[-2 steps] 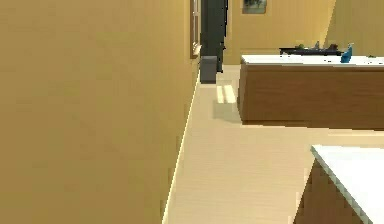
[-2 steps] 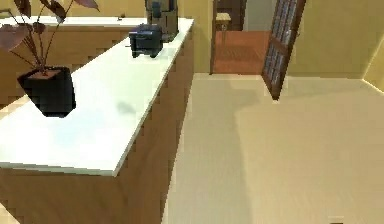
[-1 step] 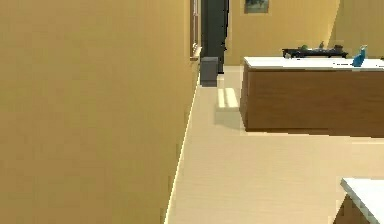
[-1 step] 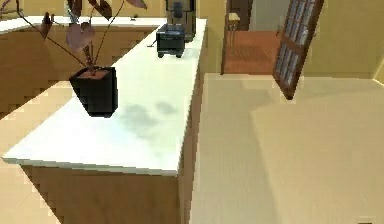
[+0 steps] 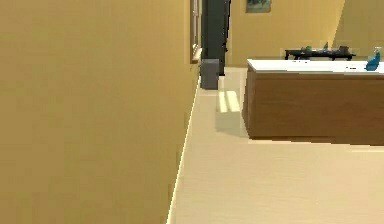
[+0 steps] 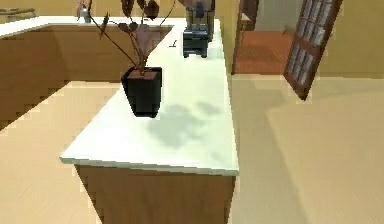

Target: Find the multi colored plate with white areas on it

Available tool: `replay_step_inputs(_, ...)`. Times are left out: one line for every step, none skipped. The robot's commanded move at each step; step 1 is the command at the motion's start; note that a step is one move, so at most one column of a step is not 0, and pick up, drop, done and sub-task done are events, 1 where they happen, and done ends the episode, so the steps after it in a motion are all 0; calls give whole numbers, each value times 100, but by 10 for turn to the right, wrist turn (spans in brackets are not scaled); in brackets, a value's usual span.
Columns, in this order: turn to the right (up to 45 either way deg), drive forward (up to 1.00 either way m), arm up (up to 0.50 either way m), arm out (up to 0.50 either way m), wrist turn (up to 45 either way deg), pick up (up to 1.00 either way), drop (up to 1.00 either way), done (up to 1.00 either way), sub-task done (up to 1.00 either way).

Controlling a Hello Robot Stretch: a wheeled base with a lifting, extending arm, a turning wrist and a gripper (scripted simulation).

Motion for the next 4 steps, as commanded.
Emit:
replay_step_inputs(90,0,0,0,0,0,0,0,0)
replay_step_inputs(0,100,0,0,0,0,0,0,0)
replay_step_inputs(0,100,0,0,0,0,0,0,0)
replay_step_inputs(30,0,0,0,0,0,0,0,0)
